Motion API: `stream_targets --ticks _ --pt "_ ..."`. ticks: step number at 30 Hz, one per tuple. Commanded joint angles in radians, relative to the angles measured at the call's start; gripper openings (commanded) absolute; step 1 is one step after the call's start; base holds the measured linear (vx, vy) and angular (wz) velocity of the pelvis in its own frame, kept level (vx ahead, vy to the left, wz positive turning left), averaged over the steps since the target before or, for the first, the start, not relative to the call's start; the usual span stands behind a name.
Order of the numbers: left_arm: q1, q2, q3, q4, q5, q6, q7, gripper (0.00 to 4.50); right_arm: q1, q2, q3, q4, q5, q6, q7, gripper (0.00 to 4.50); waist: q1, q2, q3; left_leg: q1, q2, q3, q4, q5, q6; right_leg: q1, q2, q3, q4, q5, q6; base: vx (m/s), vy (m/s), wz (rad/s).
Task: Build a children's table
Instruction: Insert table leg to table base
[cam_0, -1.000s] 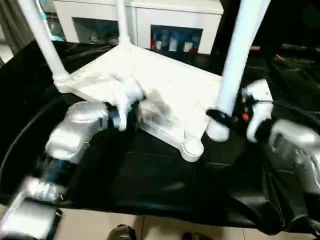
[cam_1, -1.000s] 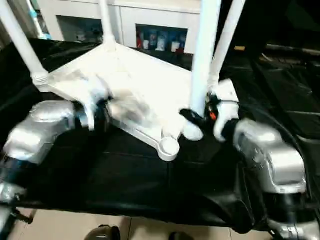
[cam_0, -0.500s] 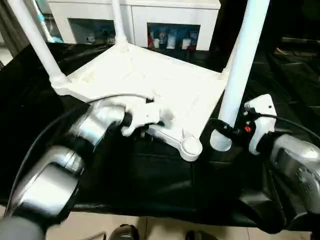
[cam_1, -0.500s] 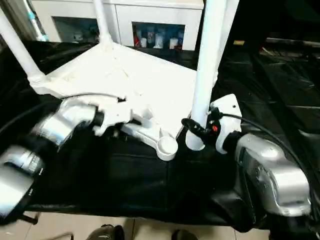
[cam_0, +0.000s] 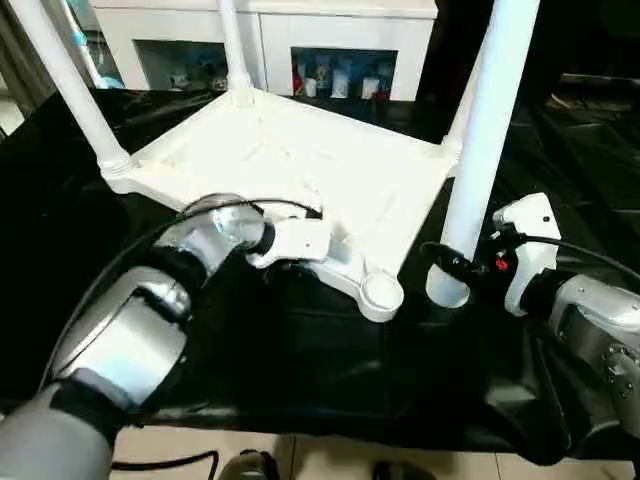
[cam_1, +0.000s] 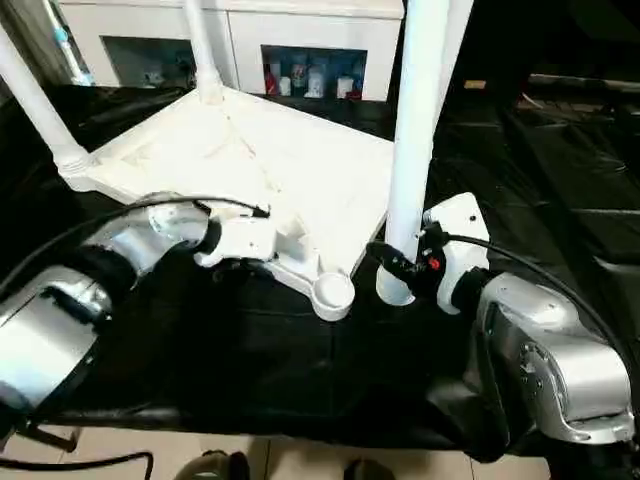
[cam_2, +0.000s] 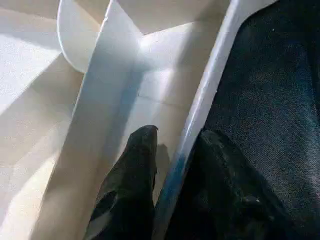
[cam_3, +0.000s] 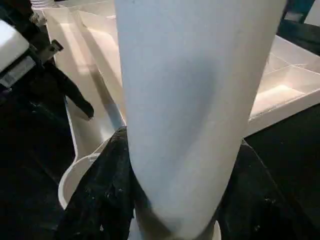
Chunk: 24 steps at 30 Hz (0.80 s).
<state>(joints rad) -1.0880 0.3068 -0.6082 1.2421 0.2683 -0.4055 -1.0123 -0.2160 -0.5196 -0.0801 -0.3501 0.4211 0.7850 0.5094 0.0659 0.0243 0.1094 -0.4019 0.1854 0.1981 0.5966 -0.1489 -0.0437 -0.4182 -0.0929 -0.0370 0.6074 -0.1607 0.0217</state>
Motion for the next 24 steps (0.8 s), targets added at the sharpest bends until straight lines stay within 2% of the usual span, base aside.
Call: stream_targets --ticks 1,3,4,9,10,12,13,14,17,20,22,24 --pt "-0.028 -0.005 -0.012 0.020 0.032 -0.021 0.009 1.31 0.006 -0.014 -0.003 -0.027 0.000 -0.007 0.004 1.86 0.000 -0.008 -0.080 0.034 0.033 -0.021 -0.074 -0.307 0.001 0.048 -0.048 0.033 -0.081 -0.252 -0.244 0.000 0.000 0.00" --pt "-0.031 0.000 -0.027 0.025 0.053 -0.020 -0.022 1.31 0.012 -0.019 0.000 -0.027 -0.002 -0.013 0.009 1.86 -0.001 -0.009 -0.079 0.034 0.033 -0.021 -0.075 -0.317 0.001 0.047 -0.048 0.032 -0.083 -0.269 -0.241 0.000 0.000 0.00" --pt "-0.033 0.003 -0.032 0.029 0.064 -0.015 -0.042 1.17 0.014 -0.021 0.003 -0.026 -0.004 -0.015 0.011 1.86 -0.001 -0.008 -0.077 0.034 0.034 -0.023 -0.077 -0.321 -0.001 0.047 -0.049 0.032 -0.083 -0.279 -0.238 0.000 0.000 0.00" --pt "-0.042 0.013 -0.046 0.042 0.089 0.009 -0.119 0.88 0.016 -0.022 0.009 -0.027 -0.010 -0.019 0.014 1.86 -0.010 -0.011 -0.077 0.028 0.032 -0.024 -0.078 -0.306 0.004 0.050 -0.050 0.031 -0.080 -0.253 -0.245 0.000 0.000 0.00" --pt "-0.050 0.004 -0.017 0.037 0.050 0.065 -0.222 0.77 0.014 -0.023 0.016 -0.021 -0.018 -0.028 0.017 1.86 -0.011 -0.013 -0.078 0.029 0.032 -0.022 -0.076 -0.302 0.009 0.050 -0.050 0.031 -0.080 -0.242 -0.252 0.000 0.000 0.00" --pt "-0.052 0.001 -0.006 0.031 0.032 0.093 -0.269 0.69 0.013 -0.023 0.019 -0.017 -0.021 -0.032 0.019 1.86 -0.011 -0.011 -0.080 0.030 0.032 -0.020 -0.075 -0.273 0.019 0.051 -0.052 0.032 -0.079 -0.216 -0.269 0.000 0.000 0.00" --pt "-0.052 0.000 0.000 0.023 0.019 0.122 -0.316 0.63 0.011 -0.026 0.025 -0.013 -0.026 -0.038 0.022 1.86 -0.011 -0.014 -0.082 0.029 0.032 -0.019 -0.075 -0.249 0.026 0.053 -0.051 0.032 -0.074 -0.179 -0.283 0.000 0.000 0.00" --pt "-0.051 -0.001 0.004 0.018 0.014 0.149 -0.360 0.57 0.010 -0.028 0.030 -0.008 -0.031 -0.043 0.024 1.86 -0.011 -0.012 -0.083 0.029 0.033 -0.017 -0.074 -0.233 0.035 0.053 -0.051 0.032 -0.072 -0.148 -0.296 0.000 0.000 0.00" --pt "-0.040 0.004 0.003 0.001 0.016 0.182 -0.418 0.26 0.006 -0.027 0.035 -0.001 -0.033 -0.048 0.024 1.86 -0.009 -0.010 -0.085 0.030 0.035 -0.016 -0.073 -0.211 0.058 0.056 -0.052 0.032 -0.068 -0.098 -0.317 0.000 0.000 0.00" --pt "-0.019 0.009 0.016 -0.025 0.002 0.219 -0.421 0.20 0.002 -0.024 0.040 0.003 -0.035 -0.052 0.022 1.86 -0.008 -0.010 -0.083 0.029 0.036 -0.016 -0.074 -0.213 0.066 0.058 -0.053 0.031 -0.069 -0.103 -0.325 0.000 0.000 0.00" --pt "0.002 0.005 0.058 -0.042 -0.024 0.273 -0.367 0.05 0.000 -0.022 0.042 0.005 -0.036 -0.053 0.020 1.86 -0.010 -0.011 -0.083 0.030 0.036 -0.015 -0.074 -0.223 0.064 0.059 -0.053 0.031 -0.070 -0.117 -0.326 0.000 0.000 0.00" --pt "0.003 0.005 0.059 -0.043 -0.025 0.275 -0.365 0.02 0.000 -0.022 0.042 0.005 -0.036 -0.053 0.020 1.86 -0.011 -0.011 -0.080 0.032 0.036 -0.015 -0.075 -0.241 0.060 0.057 -0.052 0.030 -0.074 -0.151 -0.322 0.000 0.000 0.00"
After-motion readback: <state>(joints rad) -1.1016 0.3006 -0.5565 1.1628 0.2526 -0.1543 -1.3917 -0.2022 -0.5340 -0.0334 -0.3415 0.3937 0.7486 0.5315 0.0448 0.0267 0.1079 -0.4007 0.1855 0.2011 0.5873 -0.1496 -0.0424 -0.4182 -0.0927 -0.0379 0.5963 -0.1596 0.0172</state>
